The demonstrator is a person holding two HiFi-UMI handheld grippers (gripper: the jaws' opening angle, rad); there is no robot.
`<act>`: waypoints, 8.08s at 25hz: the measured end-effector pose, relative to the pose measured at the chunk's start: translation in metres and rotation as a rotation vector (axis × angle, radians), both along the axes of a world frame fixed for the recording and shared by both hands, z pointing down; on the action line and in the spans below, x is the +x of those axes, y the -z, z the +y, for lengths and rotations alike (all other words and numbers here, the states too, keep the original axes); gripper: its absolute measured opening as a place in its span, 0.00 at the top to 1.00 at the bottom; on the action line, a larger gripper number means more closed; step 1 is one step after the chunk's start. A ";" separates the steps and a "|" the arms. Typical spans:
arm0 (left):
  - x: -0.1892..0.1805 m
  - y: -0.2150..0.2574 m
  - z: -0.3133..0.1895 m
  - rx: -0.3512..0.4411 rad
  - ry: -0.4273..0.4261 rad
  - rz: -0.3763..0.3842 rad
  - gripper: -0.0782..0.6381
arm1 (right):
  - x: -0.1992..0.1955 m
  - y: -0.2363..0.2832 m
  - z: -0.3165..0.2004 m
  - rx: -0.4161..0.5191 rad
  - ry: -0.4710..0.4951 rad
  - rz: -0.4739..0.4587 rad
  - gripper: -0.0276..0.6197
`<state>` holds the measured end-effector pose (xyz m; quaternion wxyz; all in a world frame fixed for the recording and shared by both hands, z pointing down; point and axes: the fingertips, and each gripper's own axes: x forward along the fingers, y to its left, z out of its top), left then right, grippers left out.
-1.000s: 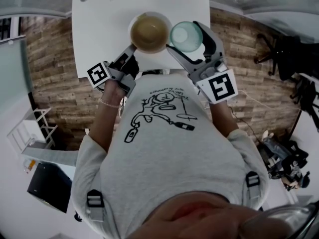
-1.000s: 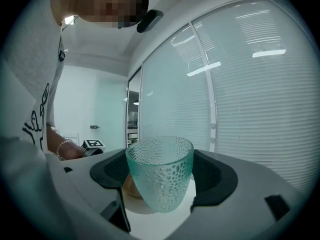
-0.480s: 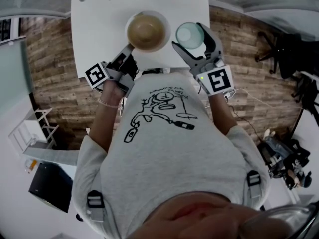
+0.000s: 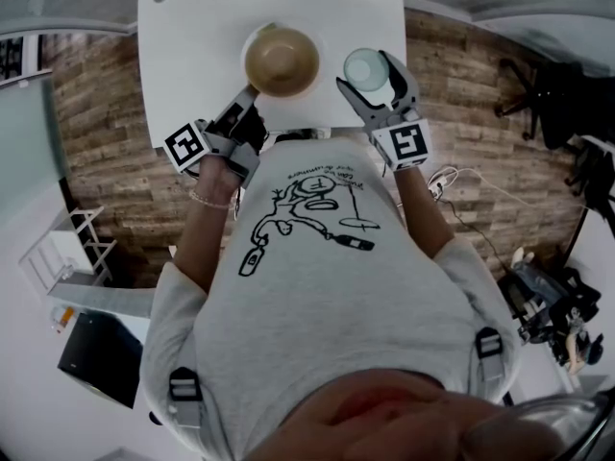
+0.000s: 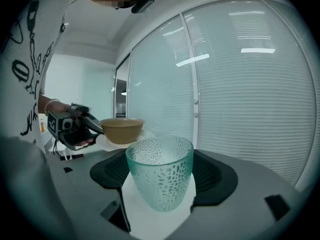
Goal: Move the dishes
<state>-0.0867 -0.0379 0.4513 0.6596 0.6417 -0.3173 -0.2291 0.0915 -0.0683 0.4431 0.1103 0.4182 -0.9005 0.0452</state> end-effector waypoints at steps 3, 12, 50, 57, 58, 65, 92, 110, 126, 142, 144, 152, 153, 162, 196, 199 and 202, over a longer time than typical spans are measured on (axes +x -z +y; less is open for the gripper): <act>0.000 0.000 0.001 -0.002 0.000 0.003 0.88 | 0.002 -0.021 0.000 -0.024 -0.005 -0.002 0.36; 0.000 0.002 0.004 0.001 -0.001 -0.001 0.88 | 0.014 -0.071 -0.002 -0.051 -0.077 -0.001 0.36; -0.004 -0.002 0.011 -0.004 0.003 -0.006 0.88 | 0.041 -0.198 0.002 -0.211 -0.140 0.028 0.36; -0.006 0.000 0.014 -0.001 0.003 -0.002 0.88 | 0.043 -0.211 0.006 -0.228 -0.143 0.047 0.36; -0.006 0.000 0.014 -0.001 0.003 -0.004 0.88 | 0.044 -0.214 0.007 -0.233 -0.145 0.050 0.36; -0.010 -0.001 0.015 -0.007 0.002 -0.003 0.88 | 0.047 -0.217 0.013 -0.235 -0.154 0.042 0.36; 0.001 -0.009 0.005 -0.011 -0.024 0.001 0.88 | 0.056 -0.155 0.014 -0.234 -0.109 0.015 0.35; -0.002 -0.023 0.008 -0.004 -0.028 -0.016 0.88 | -0.013 0.045 -0.015 -0.346 0.098 -0.403 0.56; -0.003 -0.013 0.023 0.034 -0.046 -0.002 0.88 | -0.068 0.052 0.002 -0.420 0.221 -0.149 0.70; 0.015 -0.008 0.026 0.093 -0.109 -0.030 0.88 | -0.074 0.011 0.008 -0.556 0.241 0.006 0.73; 0.017 -0.007 0.027 0.095 -0.116 -0.036 0.88 | -0.074 0.007 0.009 -0.570 0.238 0.026 0.76; 0.022 -0.014 0.033 0.070 -0.126 -0.032 0.88 | -0.068 -0.005 0.011 -0.593 0.216 0.074 0.88; 0.022 -0.015 0.033 0.069 -0.127 -0.031 0.88 | -0.068 -0.005 0.010 -0.594 0.213 0.074 0.88; 0.018 -0.018 0.031 0.061 -0.112 -0.023 0.88 | -0.064 -0.003 0.005 -0.594 0.192 0.057 0.89; -0.048 -0.014 0.021 0.048 0.050 -0.045 0.88 | -0.019 -0.023 0.005 -0.695 0.066 -0.164 0.89; -0.049 -0.012 0.020 0.054 0.055 -0.041 0.88 | -0.015 -0.029 0.007 -0.705 0.055 -0.166 0.89; -0.048 -0.008 0.018 0.058 0.056 -0.035 0.88 | -0.013 -0.037 0.008 -0.712 0.046 -0.163 0.89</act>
